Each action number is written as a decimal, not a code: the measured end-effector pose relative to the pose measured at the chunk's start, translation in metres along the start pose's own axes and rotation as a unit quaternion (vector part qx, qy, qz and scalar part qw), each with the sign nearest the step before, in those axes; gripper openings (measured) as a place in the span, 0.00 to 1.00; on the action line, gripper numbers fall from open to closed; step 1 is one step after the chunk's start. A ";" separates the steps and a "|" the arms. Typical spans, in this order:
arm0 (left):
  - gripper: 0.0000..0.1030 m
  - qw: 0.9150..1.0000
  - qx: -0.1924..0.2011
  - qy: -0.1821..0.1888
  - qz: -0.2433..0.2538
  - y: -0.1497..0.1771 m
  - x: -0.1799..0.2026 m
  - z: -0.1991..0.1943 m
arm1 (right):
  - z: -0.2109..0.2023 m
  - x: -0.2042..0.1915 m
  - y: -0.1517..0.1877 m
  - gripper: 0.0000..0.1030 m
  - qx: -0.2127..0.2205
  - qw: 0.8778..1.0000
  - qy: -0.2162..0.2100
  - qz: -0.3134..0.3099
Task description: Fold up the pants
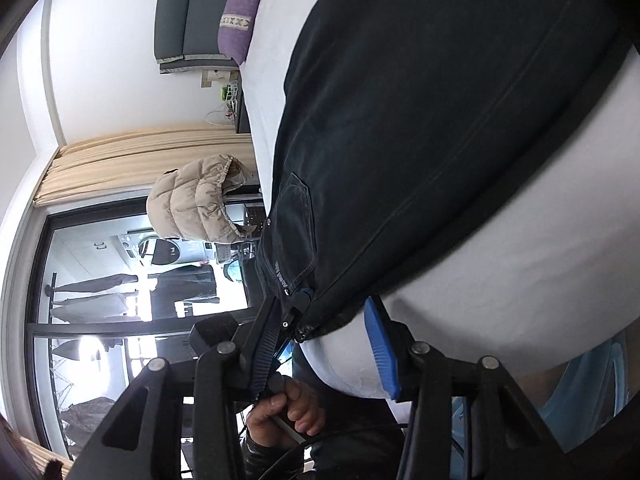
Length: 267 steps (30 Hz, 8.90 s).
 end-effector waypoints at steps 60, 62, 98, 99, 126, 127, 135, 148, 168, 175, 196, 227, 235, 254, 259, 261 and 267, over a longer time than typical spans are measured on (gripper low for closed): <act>0.21 0.998 -0.010 -0.022 0.054 -0.043 0.035 0.049 | -0.073 -0.038 -0.054 0.26 0.040 0.994 0.029 -0.098; 0.21 0.998 -0.012 -0.025 0.056 -0.044 0.036 0.052 | -0.082 -0.042 -0.090 0.26 0.072 0.993 0.034 -0.092; 0.21 0.999 -0.015 -0.017 0.046 -0.038 0.026 0.050 | -0.086 0.032 -0.191 0.00 0.191 0.981 -0.033 0.025; 0.21 0.999 -0.015 -0.017 0.045 -0.038 0.026 0.050 | -0.103 0.030 -0.199 0.00 0.216 0.976 -0.018 0.018; 0.21 0.997 -0.030 0.045 0.057 -0.125 0.114 0.094 | -0.005 -0.007 -0.200 0.00 0.118 0.992 0.044 -0.020; 0.21 0.998 -0.043 0.030 0.046 -0.124 0.101 0.106 | -0.020 0.006 -0.191 0.00 0.127 0.991 0.042 -0.009; 0.20 0.998 -0.006 0.007 -0.069 -0.116 -0.030 0.061 | -0.090 -0.001 -0.209 0.04 0.241 0.966 0.097 -0.014; 0.16 0.994 0.025 0.008 -0.110 -0.085 -0.074 0.032 | 0.158 -0.043 -0.177 0.32 -0.058 0.994 0.065 -0.066; 0.15 0.995 0.028 -0.019 -0.093 -0.084 -0.071 0.038 | 0.054 0.001 -0.109 0.09 0.061 0.997 0.045 -0.032; 0.15 0.995 0.032 -0.035 -0.085 -0.083 -0.070 0.037 | -0.138 0.009 -0.174 0.08 0.288 0.954 0.072 -0.033; 0.16 1.000 -0.025 0.001 0.004 -0.072 0.072 0.067 | -0.359 0.053 -0.124 0.68 0.450 0.891 0.055 0.019; 0.15 0.998 -0.052 0.033 -0.030 -0.050 0.046 0.086 | -0.335 0.043 -0.181 0.06 0.414 0.903 0.111 -0.031; 0.16 0.997 -0.047 0.045 -0.050 -0.051 0.036 0.079 | -0.197 -0.079 -0.135 0.05 0.268 0.886 0.258 -0.277; 0.93 0.962 -0.114 0.188 -0.160 -0.084 0.073 0.075 | 0.001 -0.050 -0.028 0.06 0.046 0.711 0.473 -0.518; 0.91 0.962 -0.150 0.181 -0.139 -0.090 0.084 0.093 | 0.020 -0.064 -0.004 0.06 0.038 0.684 0.474 -0.553; 0.80 0.962 -0.153 0.184 -0.128 -0.095 0.090 0.097 | 0.029 -0.071 0.004 0.06 0.032 0.673 0.473 -0.568; 0.15 0.968 -0.149 0.175 -0.097 -0.096 0.089 0.085 | 0.054 -0.084 0.022 0.06 0.016 0.649 0.465 -0.601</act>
Point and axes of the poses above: each gripper's, at about its wrist camera, not at the fingertips, and z roughly the way its jaws point, x to its right, y to its underside, the point moved 8 cm from there along z, roughly the way its jaws point, and after that the axes turned 13 degrees about -y, right-handed, at the moved point
